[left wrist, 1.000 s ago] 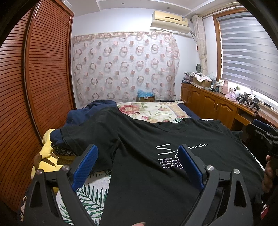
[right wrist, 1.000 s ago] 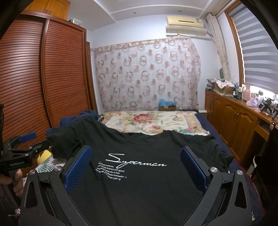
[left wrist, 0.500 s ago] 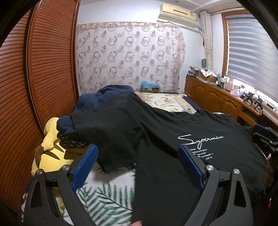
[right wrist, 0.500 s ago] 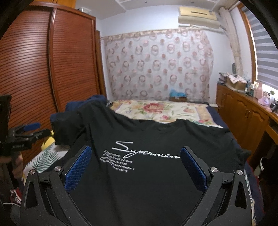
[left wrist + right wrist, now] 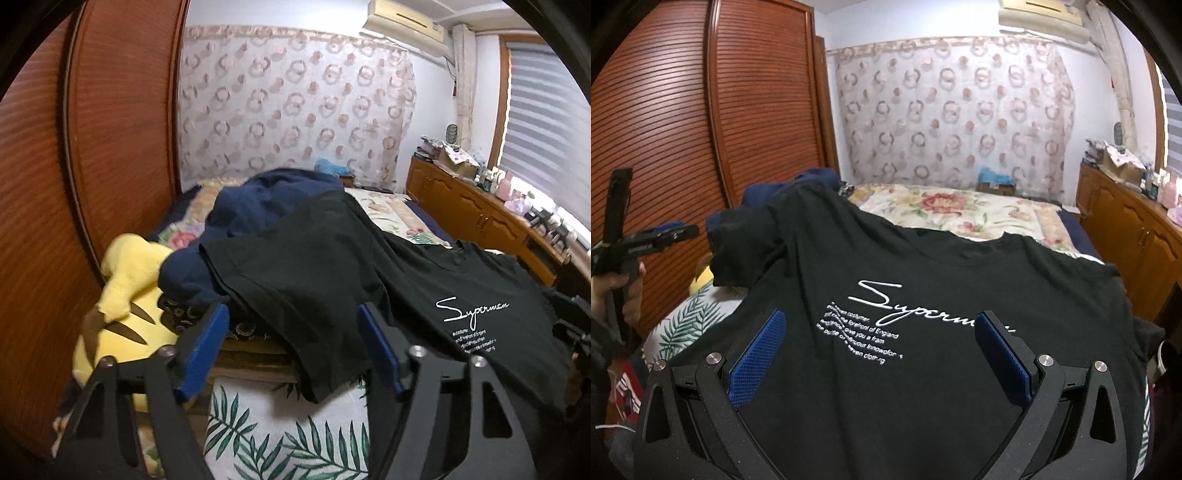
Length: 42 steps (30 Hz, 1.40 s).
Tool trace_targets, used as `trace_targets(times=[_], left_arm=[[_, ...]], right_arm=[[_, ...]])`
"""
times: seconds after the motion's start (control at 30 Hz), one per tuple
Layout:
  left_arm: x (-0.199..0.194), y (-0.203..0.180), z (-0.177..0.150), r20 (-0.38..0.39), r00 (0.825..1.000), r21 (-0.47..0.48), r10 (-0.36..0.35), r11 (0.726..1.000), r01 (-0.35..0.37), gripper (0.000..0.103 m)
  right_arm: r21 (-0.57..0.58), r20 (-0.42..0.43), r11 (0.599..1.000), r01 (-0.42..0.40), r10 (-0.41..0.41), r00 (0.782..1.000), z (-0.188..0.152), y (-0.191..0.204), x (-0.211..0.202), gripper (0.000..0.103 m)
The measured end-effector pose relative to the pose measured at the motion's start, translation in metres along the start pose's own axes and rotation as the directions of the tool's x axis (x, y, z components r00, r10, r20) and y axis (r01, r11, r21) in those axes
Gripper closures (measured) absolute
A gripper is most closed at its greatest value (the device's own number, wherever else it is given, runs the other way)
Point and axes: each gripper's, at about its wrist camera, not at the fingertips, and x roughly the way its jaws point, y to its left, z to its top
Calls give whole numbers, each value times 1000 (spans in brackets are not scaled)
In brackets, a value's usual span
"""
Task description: Fold small clothes
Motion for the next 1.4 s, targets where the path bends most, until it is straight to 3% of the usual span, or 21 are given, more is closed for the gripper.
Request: trace_targets(times=[0.13, 0.47, 0.57, 0.73, 0.8, 1.0, 1.17, 1.4], left_arm=[[21, 16, 5, -34, 999, -45, -17, 999, 15, 47], [51, 33, 9, -87, 996, -76, 14, 997, -21, 48], [56, 35, 11, -97, 995, -75, 6, 997, -14, 57], [61, 42, 12, -109, 994, -93, -15, 996, 5, 95], [56, 36, 13, -95, 995, -64, -3, 998, -4, 101], [33, 8, 28, -8, 1000, 21, -19, 1000, 19, 103], [18, -31, 53, 43, 995, 92, -87, 992, 83, 103], [38, -103, 83, 0, 983, 203, -183, 963, 179, 102]], right_arm=[[-10, -3, 1000, -9, 9, 1000, 0, 3, 5, 0], [-24, -35, 999, -31, 30, 999, -6, 8, 16, 0], [-23, -39, 999, -34, 33, 999, -7, 7, 18, 0], [-20, -45, 999, -41, 40, 998, -10, 7, 19, 0], [-18, -43, 999, -42, 41, 998, -11, 6, 18, 0], [-5, -42, 999, -36, 36, 998, -12, 3, 17, 0], [5, -30, 1000, -23, 24, 999, -12, -6, 15, 0], [46, -8, 999, 19, -19, 1000, -9, -30, 5, 0]])
